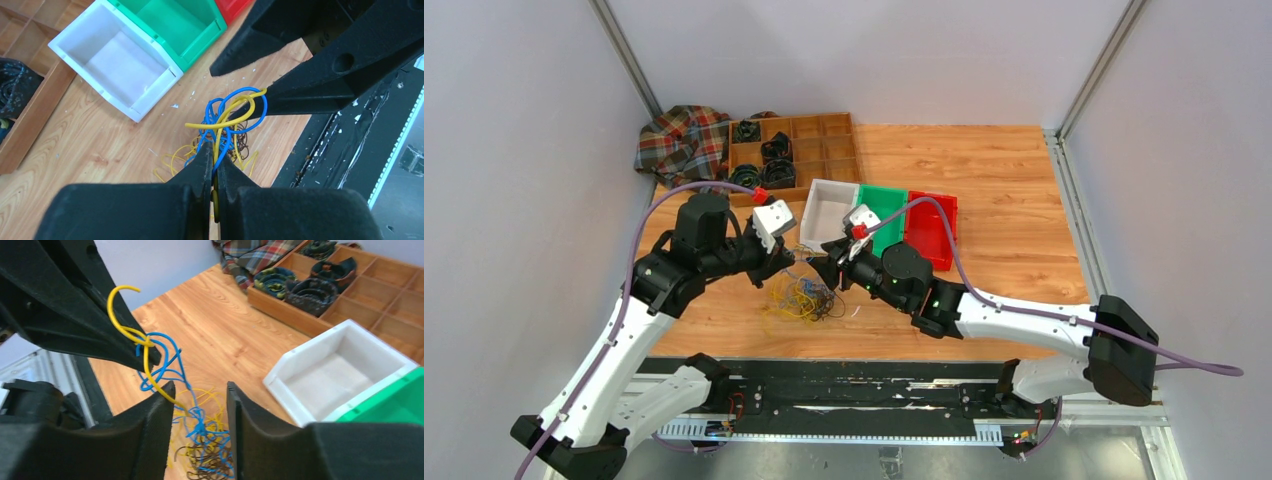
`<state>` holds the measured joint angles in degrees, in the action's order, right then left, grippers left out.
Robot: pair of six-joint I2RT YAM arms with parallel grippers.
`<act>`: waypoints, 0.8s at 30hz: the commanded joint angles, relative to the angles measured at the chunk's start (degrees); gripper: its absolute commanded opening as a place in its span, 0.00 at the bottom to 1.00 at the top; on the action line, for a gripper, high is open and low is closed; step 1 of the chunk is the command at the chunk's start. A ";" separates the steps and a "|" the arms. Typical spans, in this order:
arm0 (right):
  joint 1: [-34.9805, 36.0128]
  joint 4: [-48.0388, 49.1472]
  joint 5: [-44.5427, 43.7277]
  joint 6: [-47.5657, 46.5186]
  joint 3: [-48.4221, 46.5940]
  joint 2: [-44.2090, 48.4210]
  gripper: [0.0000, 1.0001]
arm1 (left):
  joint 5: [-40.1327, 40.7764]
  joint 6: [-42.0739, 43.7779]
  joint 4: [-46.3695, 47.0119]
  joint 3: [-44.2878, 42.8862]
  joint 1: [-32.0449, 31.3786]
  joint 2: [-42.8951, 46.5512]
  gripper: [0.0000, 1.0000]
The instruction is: Untangle the cables
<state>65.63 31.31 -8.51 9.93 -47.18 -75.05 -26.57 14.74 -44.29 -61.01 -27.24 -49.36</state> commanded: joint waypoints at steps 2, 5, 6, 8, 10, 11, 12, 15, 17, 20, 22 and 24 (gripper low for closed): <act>0.73 0.95 -3.48 -1.72 0.39 1.54 0.48 | -2.98 -0.84 -0.71 -2.25 -0.44 -0.24 0.03; 0.73 1.21 -4.54 -2.03 0.59 1.29 0.48 | -3.58 -0.96 -0.94 -2.57 -0.44 -0.29 0.03; 0.73 1.40 -5.16 -2.29 0.79 1.43 0.47 | -3.72 -0.91 -1.16 -2.71 -0.44 -0.29 0.03; 0.73 1.85 -6.21 -2.97 1.37 1.67 0.46 | -4.20 -0.76 -1.75 -2.91 -0.44 -0.29 0.03; 0.73 1.65 -6.72 -4.07 1.61 2.02 0.46 | -4.60 -0.57 -2.29 -2.95 -0.44 -0.22 0.03; 0.71 1.02 -6.96 -4.58 1.57 2.27 0.46 | -4.68 -0.44 -2.52 -2.91 -0.44 -0.21 0.03; 0.73 0.58 -7.22 -5.06 1.68 2.64 0.46 | -4.60 -0.34 -2.67 -3.01 -0.46 -0.21 0.03; 0.73 0.62 -7.62 -5.37 2.61 3.76 0.47 | -4.74 -0.26 -2.66 -3.14 -0.44 -0.25 0.03; 0.73 0.72 -7.72 -5.22 2.54 3.78 0.47 | -5.13 -0.45 -2.65 -3.34 -0.44 -0.50 0.03; 0.73 0.78 -8.72 -4.97 2.04 3.26 0.47 | -5.55 -1.04 -2.73 -3.50 -0.44 -0.82 0.03; 0.73 0.41 -9.73 -4.93 1.50 2.72 0.49 | -5.75 -1.16 -2.77 -3.56 -0.45 -0.87 0.03; 0.73 0.16 -10.81 -4.69 0.77 1.97 0.53 | -5.98 -1.22 -2.73 -3.54 -0.44 -0.74 0.03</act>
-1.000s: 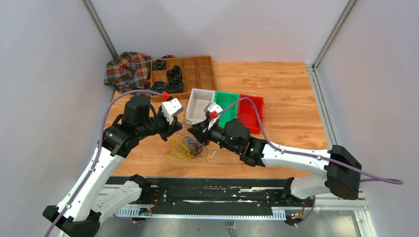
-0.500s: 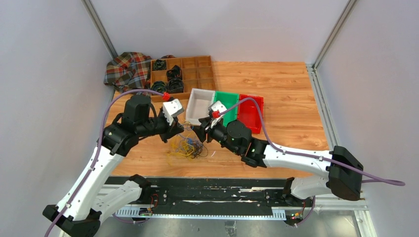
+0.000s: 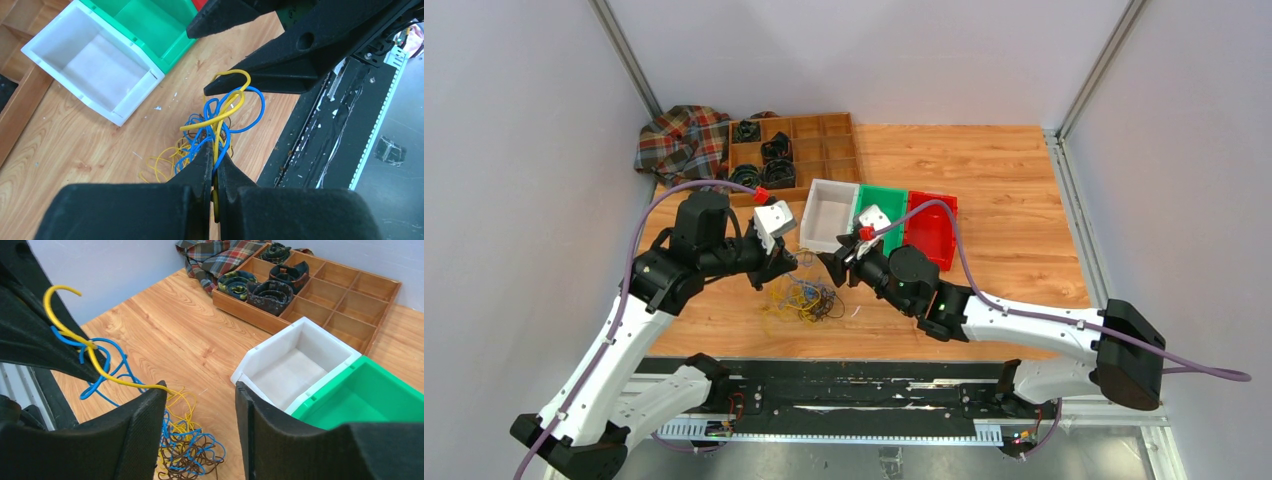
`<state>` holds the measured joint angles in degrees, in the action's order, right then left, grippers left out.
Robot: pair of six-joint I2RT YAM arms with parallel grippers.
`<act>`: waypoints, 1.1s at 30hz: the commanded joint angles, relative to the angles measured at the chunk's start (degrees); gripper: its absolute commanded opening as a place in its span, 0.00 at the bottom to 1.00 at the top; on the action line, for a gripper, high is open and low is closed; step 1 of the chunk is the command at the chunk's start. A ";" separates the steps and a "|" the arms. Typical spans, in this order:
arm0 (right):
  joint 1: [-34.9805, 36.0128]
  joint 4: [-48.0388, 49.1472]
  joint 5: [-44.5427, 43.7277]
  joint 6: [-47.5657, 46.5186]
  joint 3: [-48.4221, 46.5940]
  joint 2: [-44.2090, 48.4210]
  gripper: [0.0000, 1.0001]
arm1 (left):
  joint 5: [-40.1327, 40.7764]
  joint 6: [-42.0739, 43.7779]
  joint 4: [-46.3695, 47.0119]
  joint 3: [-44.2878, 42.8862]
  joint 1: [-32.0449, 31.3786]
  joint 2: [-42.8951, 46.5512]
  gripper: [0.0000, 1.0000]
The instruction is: Untangle the cables
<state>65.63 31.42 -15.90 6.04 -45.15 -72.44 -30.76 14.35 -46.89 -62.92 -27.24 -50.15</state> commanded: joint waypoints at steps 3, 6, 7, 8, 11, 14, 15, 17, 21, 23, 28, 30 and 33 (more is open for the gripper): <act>0.76 -0.61 -6.07 0.24 -2.53 -1.76 0.62 | -2.17 -1.13 -0.13 -1.74 -0.44 0.05 0.03; 0.80 1.69 -4.57 0.57 -2.33 -1.97 0.64 | -2.63 -1.31 -0.17 -1.76 -0.44 -0.03 0.03; 0.78 2.54 -3.80 0.74 -2.23 -2.03 0.63 | -2.63 -1.30 -0.13 -1.79 -0.44 -0.03 0.03; 0.80 3.30 -3.14 0.99 -2.16 -2.10 0.63 | -2.63 -1.34 -0.17 -1.74 -0.44 -0.08 0.03; 0.81 7.03 -0.69 1.56 -1.55 -2.23 0.61 | -2.63 -1.20 -0.14 -1.61 -0.45 -0.24 0.03; 0.74 9.37 0.76 1.75 -1.59 -2.62 0.53 | -2.63 -1.43 -0.13 -1.58 -0.46 -0.46 0.03; 0.74 9.69 0.81 1.85 -1.80 -2.85 0.50 | -2.63 -1.42 -0.15 -1.63 -0.44 -0.47 0.03; 0.82 10.92 1.69 1.87 -1.94 -3.26 0.42 | -2.76 -1.34 -0.13 -1.61 -0.44 -0.55 0.03; 0.75 14.35 3.21 0.95 -0.90 -3.49 0.14 | -2.88 -1.08 -0.27 -1.49 -0.44 -0.56 0.03; 0.78 15.19 1.91 -0.64 0.13 -2.43 0.01 | -2.75 -0.48 -0.71 -1.39 -0.44 -0.48 0.03; 0.33 10.59 -3.45 -2.47 1.59 3.44 0.01 | 1.86 3.38 -1.15 0.03 -0.44 0.47 0.15; -0.32 8.84 -2.12 -0.72 2.21 6.23 0.01 | 5.42 3.15 0.77 1.72 -0.44 1.44 0.42; -0.50 4.71 1.22 1.35 2.22 8.19 0.01 | 6.40 0.17 4.73 4.34 -0.44 3.74 0.65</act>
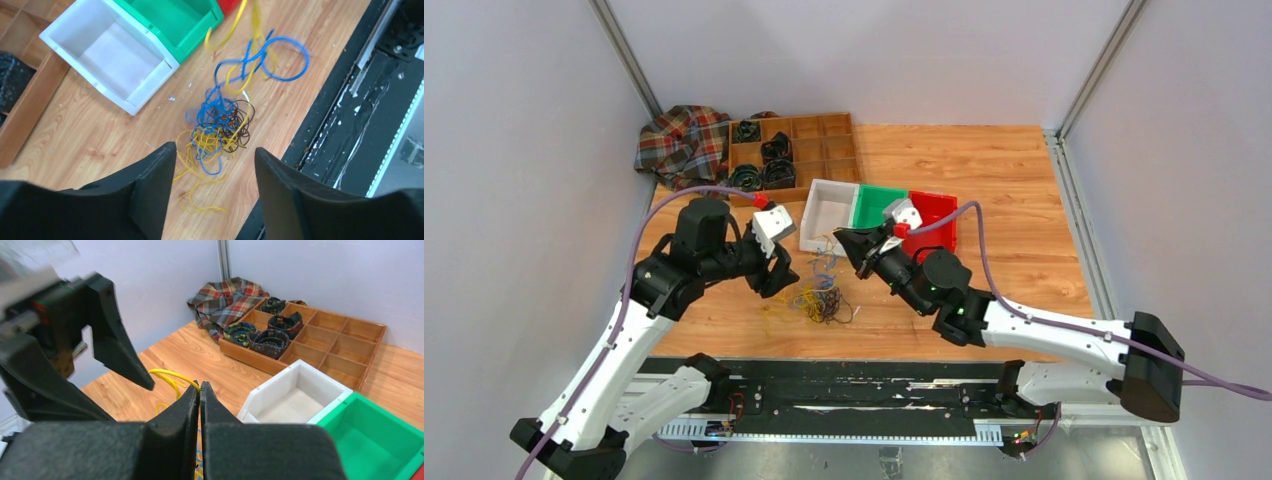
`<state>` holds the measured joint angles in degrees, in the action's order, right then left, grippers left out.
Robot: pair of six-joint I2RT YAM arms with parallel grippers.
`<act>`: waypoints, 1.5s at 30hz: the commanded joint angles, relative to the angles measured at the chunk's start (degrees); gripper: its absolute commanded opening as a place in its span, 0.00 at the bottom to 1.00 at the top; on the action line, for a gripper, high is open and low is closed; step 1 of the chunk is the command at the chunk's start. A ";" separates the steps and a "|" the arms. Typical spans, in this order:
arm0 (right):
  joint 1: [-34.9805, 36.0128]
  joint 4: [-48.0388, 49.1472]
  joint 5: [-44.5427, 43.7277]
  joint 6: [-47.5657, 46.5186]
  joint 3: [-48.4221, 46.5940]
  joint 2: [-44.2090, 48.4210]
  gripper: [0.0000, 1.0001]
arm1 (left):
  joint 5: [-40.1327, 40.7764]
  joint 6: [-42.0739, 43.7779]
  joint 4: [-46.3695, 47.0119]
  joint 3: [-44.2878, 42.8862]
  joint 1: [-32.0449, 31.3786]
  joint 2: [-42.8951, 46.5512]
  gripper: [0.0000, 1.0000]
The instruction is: Untangle the cables
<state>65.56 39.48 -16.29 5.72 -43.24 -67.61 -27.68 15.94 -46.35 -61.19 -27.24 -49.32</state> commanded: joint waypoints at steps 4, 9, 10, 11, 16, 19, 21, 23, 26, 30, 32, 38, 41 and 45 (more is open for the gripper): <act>-0.43 -7.57 5.39 4.89 0.17 5.33 0.00 | -1.67 -3.72 5.83 4.86 -0.44 4.48 0.68; -0.43 -11.46 10.11 7.44 -2.25 6.23 0.01 | -10.14 -3.15 8.15 7.57 -0.44 4.71 0.72; -0.43 -12.13 10.74 7.93 -3.00 6.16 0.01 | -11.48 -2.75 9.02 8.15 -0.44 4.56 0.73; -0.45 -12.50 11.37 8.32 -3.70 6.10 0.01 | -12.47 -2.63 10.12 8.86 -0.48 4.34 0.72; -0.43 -13.32 14.37 10.30 -6.90 5.73 0.01 | -13.48 -3.66 14.77 11.85 -0.53 2.49 0.67; -0.44 -13.32 15.31 11.07 -7.63 5.77 0.01 | -11.95 -7.20 21.86 14.42 -0.53 3.70 0.62; -0.43 -13.67 15.73 11.35 -7.90 5.91 0.01 | -11.69 -9.87 26.91 15.44 -0.53 4.82 0.59; -0.44 -13.90 15.97 11.87 -7.92 5.97 0.01 | -15.37 -10.96 27.89 15.08 -0.53 5.07 0.58; -0.43 -13.40 16.56 12.54 -7.97 5.74 0.01 | -20.92 -11.15 26.33 14.67 -0.61 4.23 0.57; -0.43 -13.22 17.44 13.35 -8.93 5.23 0.01 | -20.44 -7.60 24.80 16.06 -1.09 4.11 0.48; -0.48 -13.20 17.69 13.61 -9.21 5.56 0.01 | -18.28 -6.94 25.45 16.97 -1.14 4.12 0.38; -1.66 -14.18 17.88 15.44 -8.67 8.31 0.01 | -11.88 -7.36 30.34 20.22 -1.14 5.23 0.13; -2.63 -15.73 16.94 15.40 -8.08 10.63 0.00 | -9.22 -7.71 32.21 21.59 -1.14 5.87 0.01; -3.84 -20.27 13.24 13.42 -6.67 15.05 0.01 | -2.33 -5.34 30.75 21.58 -1.14 7.59 0.01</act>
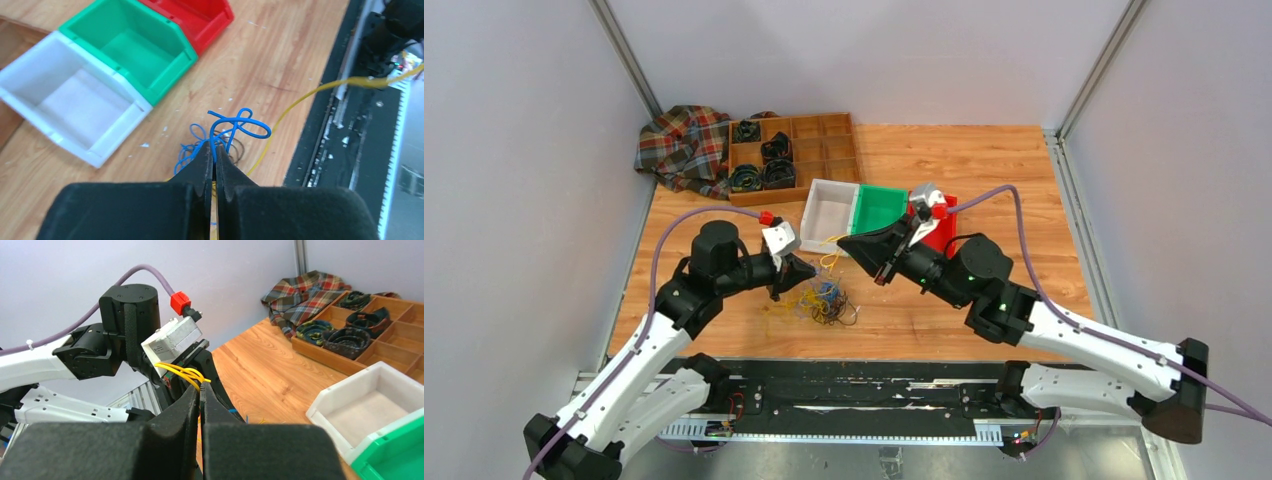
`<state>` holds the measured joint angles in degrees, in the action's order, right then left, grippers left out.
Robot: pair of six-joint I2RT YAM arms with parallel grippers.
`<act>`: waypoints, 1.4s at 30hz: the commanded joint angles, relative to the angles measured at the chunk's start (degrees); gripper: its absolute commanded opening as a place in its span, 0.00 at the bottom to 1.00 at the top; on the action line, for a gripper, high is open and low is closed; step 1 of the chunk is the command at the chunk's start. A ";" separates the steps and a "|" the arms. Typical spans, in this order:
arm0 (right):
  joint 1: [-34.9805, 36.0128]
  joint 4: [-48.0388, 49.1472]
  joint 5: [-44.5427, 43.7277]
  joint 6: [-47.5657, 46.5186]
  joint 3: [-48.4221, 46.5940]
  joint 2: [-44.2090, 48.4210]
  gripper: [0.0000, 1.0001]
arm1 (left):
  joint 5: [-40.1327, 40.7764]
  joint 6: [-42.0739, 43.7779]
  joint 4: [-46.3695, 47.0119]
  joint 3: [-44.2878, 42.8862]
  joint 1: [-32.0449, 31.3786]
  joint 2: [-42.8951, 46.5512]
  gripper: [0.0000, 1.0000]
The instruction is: Untangle the cables
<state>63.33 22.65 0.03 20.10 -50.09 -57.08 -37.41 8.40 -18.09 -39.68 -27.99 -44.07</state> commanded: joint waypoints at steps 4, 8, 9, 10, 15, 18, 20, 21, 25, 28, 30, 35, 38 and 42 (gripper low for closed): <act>-3.38 -6.61 -7.29 -2.37 2.68 10.39 0.00 | 18.87 6.63 -0.65 0.24 -0.38 4.10 0.01; -5.93 -9.21 -8.24 -2.35 3.91 14.25 0.01 | 37.34 11.20 -2.75 0.64 -0.31 4.53 0.01; -6.42 -9.80 -8.26 -2.43 3.77 14.87 0.00 | 40.90 12.01 -2.68 1.00 -0.31 4.79 0.01; -6.83 -10.34 -8.33 -2.63 3.55 15.46 0.01 | 44.24 12.80 -2.60 1.25 -0.24 5.18 0.01; -8.48 -13.77 -9.23 -5.07 -0.75 17.48 0.01 | 49.37 15.01 -0.88 3.34 -0.05 9.13 0.06; -9.37 -13.97 -6.62 -4.50 -4.08 16.32 0.01 | 44.37 15.56 -5.00 1.74 -0.05 9.64 0.69; -9.46 -13.57 -3.17 -2.86 -6.18 13.58 0.01 | 36.89 14.20 -8.33 -0.81 -0.05 10.18 0.89; -9.50 -12.81 -1.65 -1.78 -7.03 12.27 0.01 | 32.16 13.85 -9.51 -2.17 -0.05 10.58 0.92; -9.47 -7.89 3.50 3.46 -9.00 6.80 0.01 | 10.47 10.79 -12.34 -8.47 -0.05 10.10 0.95; -9.54 -2.97 6.66 7.38 -10.24 2.67 0.01 | -2.34 4.18 -10.81 -9.95 -0.36 6.46 0.97; -9.54 1.21 8.80 9.82 -11.81 -0.02 0.01 | -5.39 1.87 -7.33 -9.33 -1.05 3.25 0.97; -9.45 5.15 10.76 13.27 -17.71 -5.19 0.01 | -3.38 -3.02 5.47 -4.24 -5.47 0.99 0.92; -9.43 6.51 11.16 13.74 -20.37 -6.78 0.01 | -2.51 -3.23 7.98 -4.11 -7.36 -0.74 0.89; -9.45 8.31 11.60 14.41 -21.91 -8.03 0.01 | -2.59 -2.74 10.25 -4.31 -8.13 -3.70 0.84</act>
<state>54.59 24.95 9.69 32.23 -69.21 -64.84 -38.52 6.85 -14.87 -43.31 -35.24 -46.30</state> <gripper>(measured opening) 0.012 0.861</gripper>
